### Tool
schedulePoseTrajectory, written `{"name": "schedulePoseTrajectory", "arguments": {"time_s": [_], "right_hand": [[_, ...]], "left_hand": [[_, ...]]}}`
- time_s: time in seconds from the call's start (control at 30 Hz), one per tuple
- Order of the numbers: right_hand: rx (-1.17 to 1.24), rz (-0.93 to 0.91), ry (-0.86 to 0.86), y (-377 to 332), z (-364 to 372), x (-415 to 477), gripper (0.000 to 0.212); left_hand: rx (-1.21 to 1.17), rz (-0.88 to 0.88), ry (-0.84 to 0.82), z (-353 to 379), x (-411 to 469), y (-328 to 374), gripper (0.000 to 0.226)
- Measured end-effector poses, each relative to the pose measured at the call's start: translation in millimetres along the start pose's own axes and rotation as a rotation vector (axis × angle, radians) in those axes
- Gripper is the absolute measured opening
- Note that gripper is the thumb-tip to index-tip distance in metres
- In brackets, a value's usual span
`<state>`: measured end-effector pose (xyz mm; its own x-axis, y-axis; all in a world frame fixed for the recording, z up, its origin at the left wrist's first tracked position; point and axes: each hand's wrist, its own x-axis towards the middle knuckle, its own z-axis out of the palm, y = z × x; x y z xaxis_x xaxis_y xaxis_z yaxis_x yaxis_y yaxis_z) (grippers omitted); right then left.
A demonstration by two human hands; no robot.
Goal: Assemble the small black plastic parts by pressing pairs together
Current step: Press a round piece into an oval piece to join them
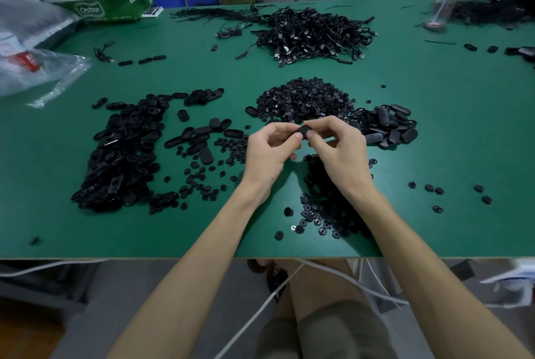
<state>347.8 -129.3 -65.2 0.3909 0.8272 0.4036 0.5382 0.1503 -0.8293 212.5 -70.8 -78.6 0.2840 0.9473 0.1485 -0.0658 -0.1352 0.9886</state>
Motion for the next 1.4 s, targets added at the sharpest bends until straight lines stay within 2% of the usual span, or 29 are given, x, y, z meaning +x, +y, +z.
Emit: {"name": "schedulePoseTrajectory", "arguments": {"time_s": [0.5,0.83,1.17,1.27,1.4], "right_hand": [[-0.040,-0.088,-0.030,-5.2,2.3,-3.4,0.015],[0.030,-0.106,-0.013,-4.1,2.0,-3.3,0.024],[0.015,-0.115,0.014,-2.0,1.7,-2.0,0.019],[0.017,-0.096,0.024,-2.2,1.3,-1.8,0.020],[0.045,-0.023,0.097,-0.3,-0.1,1.1,0.023]], "left_hand": [[-0.019,-0.076,0.058,-1.1,0.6,3.5,0.015],[-0.027,-0.025,0.048,0.0,-3.0,6.7,0.014],[-0.092,-0.027,0.002,-2.5,0.4,1.8,0.012],[-0.054,0.006,-0.001,-0.5,0.8,0.6,0.011],[0.168,0.057,0.015,-2.1,5.0,7.7,0.019]]}}
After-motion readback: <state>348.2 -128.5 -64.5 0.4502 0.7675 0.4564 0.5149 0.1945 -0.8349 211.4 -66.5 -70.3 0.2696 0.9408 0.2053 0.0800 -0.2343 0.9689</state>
